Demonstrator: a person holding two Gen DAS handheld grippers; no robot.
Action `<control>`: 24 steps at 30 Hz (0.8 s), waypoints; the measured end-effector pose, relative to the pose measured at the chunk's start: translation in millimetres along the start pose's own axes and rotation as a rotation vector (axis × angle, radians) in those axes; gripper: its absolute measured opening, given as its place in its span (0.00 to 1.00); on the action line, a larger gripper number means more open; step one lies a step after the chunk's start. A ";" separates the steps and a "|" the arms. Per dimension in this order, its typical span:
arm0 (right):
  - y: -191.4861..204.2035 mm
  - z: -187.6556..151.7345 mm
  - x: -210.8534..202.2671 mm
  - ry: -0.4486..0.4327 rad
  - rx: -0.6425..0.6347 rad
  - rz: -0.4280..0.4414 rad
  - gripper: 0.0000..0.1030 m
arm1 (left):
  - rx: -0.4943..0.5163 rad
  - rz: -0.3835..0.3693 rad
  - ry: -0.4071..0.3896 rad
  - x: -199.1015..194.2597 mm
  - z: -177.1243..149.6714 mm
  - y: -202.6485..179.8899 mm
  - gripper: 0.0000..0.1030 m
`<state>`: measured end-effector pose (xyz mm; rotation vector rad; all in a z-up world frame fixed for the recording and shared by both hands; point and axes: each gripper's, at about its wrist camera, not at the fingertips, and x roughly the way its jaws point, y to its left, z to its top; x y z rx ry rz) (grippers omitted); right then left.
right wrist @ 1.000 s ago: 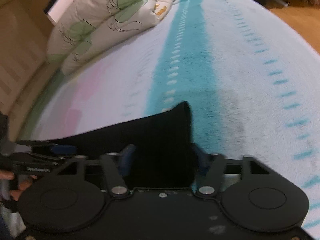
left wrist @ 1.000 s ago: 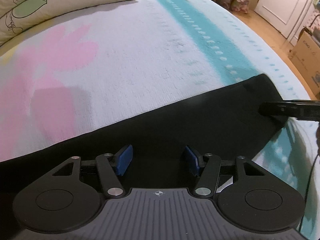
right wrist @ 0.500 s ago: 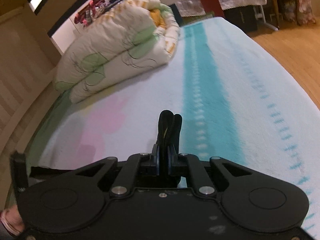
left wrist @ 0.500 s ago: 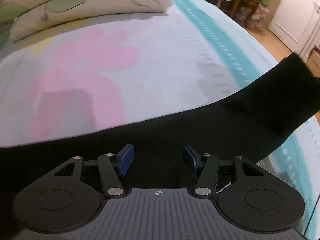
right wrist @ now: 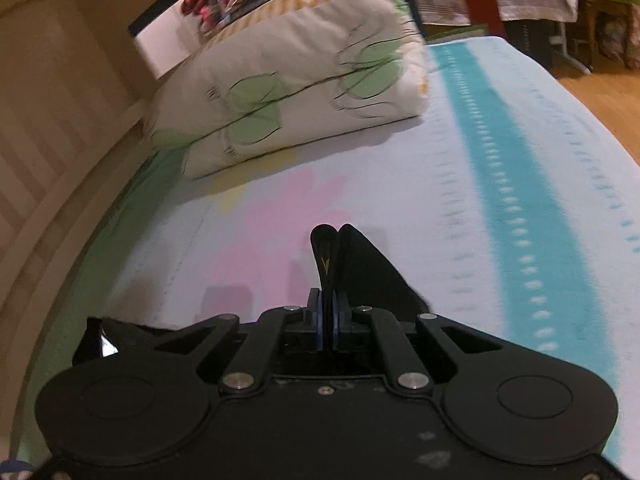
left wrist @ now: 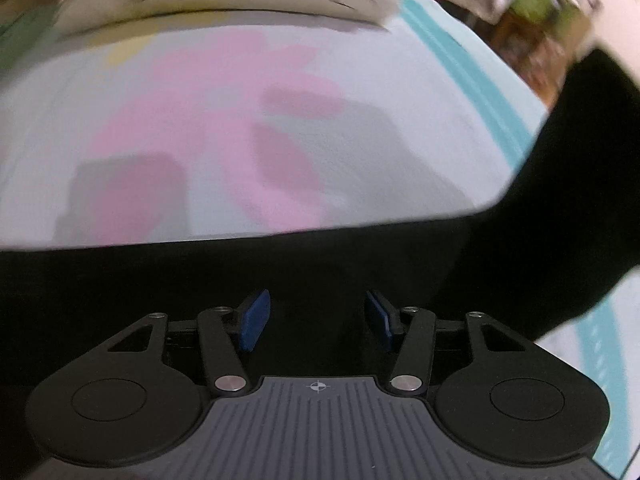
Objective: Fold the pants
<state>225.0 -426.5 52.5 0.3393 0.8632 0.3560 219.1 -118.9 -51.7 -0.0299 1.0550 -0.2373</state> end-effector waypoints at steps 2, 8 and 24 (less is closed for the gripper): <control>18.7 -6.0 9.3 0.029 -0.002 0.027 0.06 | -0.029 0.005 -0.011 -9.2 0.0 21.4 0.50; 85.5 -31.5 48.9 0.100 -0.076 0.075 0.06 | -0.183 0.020 -0.033 -36.9 -8.3 94.6 0.50; 163.0 -130.2 144.9 0.175 -0.233 0.066 0.23 | -0.346 0.066 -0.048 -58.8 -6.1 163.8 0.50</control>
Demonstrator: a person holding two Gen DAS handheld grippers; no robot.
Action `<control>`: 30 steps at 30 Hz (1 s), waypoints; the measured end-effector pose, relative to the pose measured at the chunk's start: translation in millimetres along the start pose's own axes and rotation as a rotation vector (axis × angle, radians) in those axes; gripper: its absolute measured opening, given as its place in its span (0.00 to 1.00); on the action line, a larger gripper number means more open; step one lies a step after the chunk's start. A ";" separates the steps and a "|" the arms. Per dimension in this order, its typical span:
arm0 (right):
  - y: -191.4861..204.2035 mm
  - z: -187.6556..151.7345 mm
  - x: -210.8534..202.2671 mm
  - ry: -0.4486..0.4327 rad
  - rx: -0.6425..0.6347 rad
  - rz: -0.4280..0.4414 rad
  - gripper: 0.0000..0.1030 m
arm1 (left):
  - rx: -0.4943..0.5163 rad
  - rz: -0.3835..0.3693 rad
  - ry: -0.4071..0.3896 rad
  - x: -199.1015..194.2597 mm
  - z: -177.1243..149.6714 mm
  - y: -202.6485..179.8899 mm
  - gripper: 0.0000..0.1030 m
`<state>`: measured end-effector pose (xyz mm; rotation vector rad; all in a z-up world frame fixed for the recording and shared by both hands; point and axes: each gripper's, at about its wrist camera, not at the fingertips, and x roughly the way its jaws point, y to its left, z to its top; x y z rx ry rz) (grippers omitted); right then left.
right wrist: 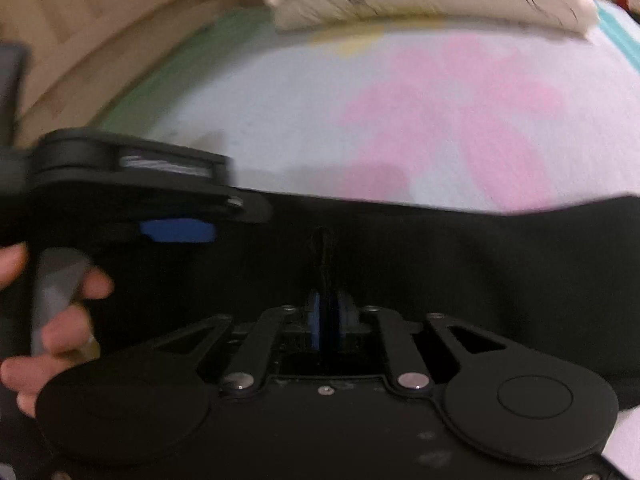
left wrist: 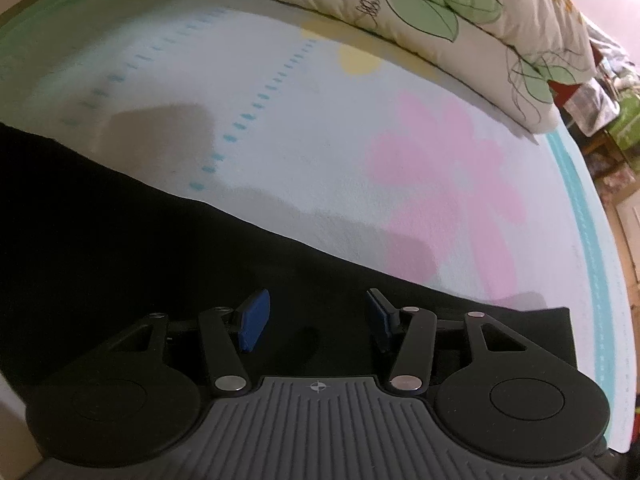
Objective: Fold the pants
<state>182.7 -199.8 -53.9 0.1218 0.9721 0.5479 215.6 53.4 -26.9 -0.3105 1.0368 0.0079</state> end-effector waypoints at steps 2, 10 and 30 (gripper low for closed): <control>2.8 -2.0 -12.1 -0.036 -0.040 0.032 0.28 | 0.013 -0.006 -0.005 -3.3 -0.9 0.1 0.50; -39.3 -1.8 -93.9 -0.213 0.008 0.054 0.32 | 0.100 -0.012 -0.047 -15.9 -2.7 -18.5 0.50; -135.0 -17.6 -105.7 -0.273 0.193 -0.133 0.28 | 0.230 -0.083 0.089 25.3 -38.5 -75.9 0.67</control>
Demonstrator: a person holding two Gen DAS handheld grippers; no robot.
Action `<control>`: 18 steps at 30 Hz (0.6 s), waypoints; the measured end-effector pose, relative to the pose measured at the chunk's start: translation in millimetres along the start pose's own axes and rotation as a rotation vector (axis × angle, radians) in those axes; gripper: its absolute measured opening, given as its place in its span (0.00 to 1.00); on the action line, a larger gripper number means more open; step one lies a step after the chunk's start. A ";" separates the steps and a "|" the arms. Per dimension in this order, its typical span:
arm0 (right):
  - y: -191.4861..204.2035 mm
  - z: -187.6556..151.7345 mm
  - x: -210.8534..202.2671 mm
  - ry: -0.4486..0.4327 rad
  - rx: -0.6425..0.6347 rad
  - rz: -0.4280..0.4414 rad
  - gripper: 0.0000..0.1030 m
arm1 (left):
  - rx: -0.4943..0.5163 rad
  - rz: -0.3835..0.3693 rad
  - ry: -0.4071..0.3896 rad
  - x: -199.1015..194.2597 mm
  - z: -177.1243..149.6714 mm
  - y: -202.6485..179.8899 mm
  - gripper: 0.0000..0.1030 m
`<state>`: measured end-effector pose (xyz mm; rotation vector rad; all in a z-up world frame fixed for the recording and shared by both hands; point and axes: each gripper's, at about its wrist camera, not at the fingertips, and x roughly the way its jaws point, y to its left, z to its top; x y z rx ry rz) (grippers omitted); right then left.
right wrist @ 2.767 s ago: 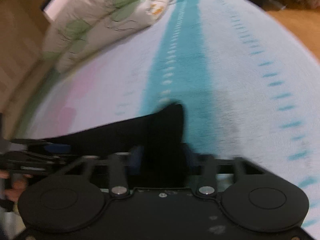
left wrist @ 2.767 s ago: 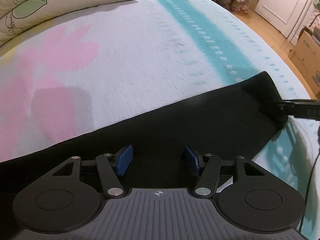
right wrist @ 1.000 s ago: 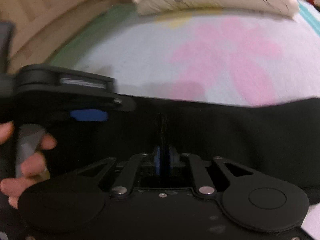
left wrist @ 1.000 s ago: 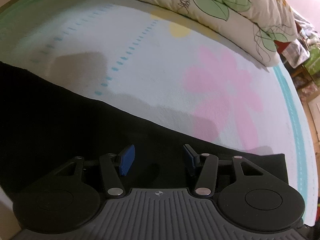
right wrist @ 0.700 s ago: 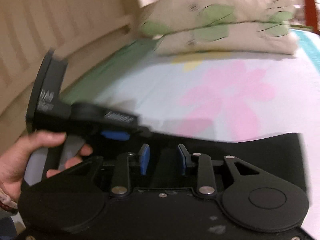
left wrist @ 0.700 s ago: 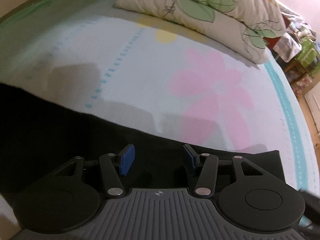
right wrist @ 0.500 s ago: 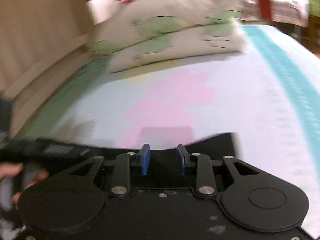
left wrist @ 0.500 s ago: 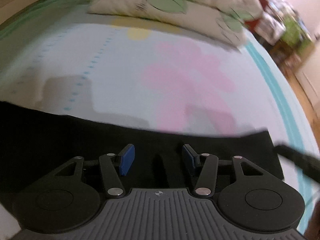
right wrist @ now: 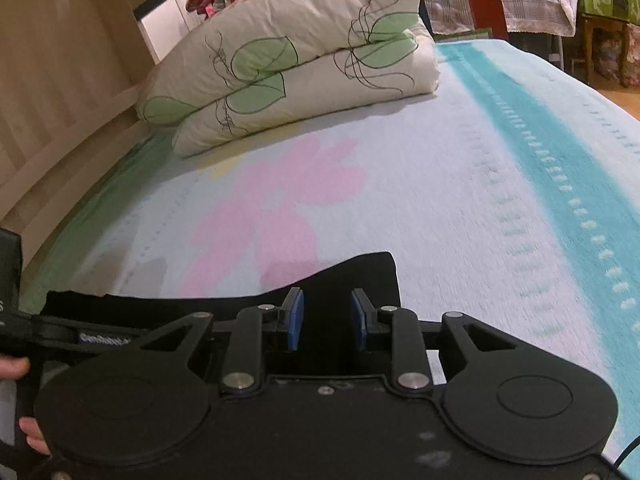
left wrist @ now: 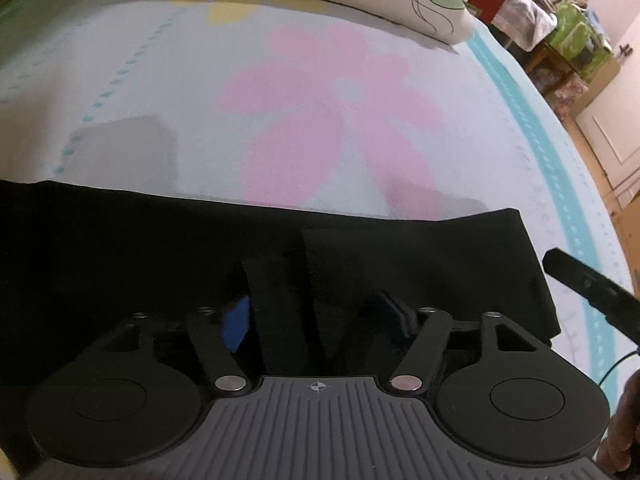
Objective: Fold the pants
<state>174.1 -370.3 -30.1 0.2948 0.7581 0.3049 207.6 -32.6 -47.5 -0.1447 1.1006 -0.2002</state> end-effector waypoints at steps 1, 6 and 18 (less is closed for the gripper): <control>-1.0 -0.1 -1.0 -0.006 0.006 0.004 0.28 | 0.002 0.005 -0.004 0.5 -0.4 -2.5 0.68; -11.4 0.0 -2.5 -0.029 0.049 0.016 0.28 | 0.000 -0.014 -0.009 2.5 -5.1 -13.1 0.64; -22.6 2.1 -7.2 -0.066 0.082 -0.001 0.28 | 0.020 -0.010 -0.144 -45.5 -1.5 -12.7 0.05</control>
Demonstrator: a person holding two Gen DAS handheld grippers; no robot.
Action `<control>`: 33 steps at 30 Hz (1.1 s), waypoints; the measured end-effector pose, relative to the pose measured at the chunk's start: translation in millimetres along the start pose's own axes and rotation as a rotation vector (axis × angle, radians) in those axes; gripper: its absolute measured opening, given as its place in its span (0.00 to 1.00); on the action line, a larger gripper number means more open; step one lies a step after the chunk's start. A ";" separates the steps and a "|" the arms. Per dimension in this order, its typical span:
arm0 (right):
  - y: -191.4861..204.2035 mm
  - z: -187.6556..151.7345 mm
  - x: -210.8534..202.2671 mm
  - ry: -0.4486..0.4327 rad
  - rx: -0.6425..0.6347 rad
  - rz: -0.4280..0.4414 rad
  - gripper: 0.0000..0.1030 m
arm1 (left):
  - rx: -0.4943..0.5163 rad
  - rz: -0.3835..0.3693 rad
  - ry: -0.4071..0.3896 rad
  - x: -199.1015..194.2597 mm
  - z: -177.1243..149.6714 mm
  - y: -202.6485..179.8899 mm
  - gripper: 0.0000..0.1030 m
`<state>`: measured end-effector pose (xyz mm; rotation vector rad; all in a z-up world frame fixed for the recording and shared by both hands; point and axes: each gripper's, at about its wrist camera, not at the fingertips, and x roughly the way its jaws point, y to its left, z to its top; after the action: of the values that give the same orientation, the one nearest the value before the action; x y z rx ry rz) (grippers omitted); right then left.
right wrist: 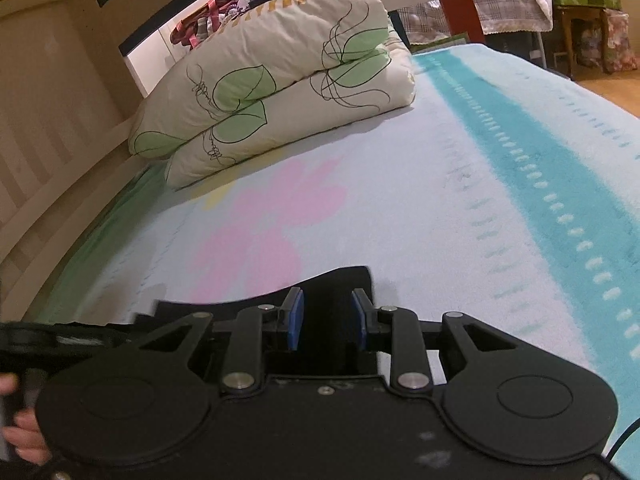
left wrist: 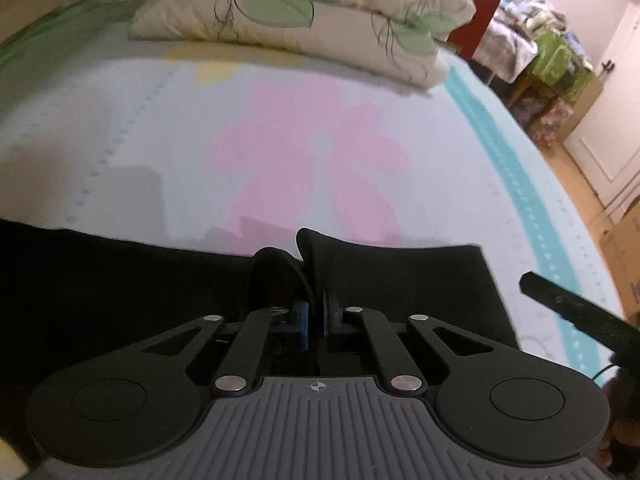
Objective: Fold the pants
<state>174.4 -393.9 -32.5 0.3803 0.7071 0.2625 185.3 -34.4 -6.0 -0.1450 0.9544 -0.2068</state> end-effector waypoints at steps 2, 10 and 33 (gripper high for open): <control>0.8 0.2 -0.2 -0.006 0.002 0.001 0.28 | -0.021 -0.010 0.028 -5.0 1.8 8.3 0.05; 21.9 -13.5 16.7 0.098 -0.147 -0.032 0.19 | -0.064 0.048 0.116 20.8 -15.9 35.8 0.06; 37.1 -24.6 28.1 0.166 -0.264 -0.147 0.18 | -0.071 0.210 0.067 -22.9 16.6 93.2 0.17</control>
<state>174.5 -344.4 -50.1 0.0543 0.8474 0.2460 196.4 62.1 1.7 -0.1024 1.0367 0.0154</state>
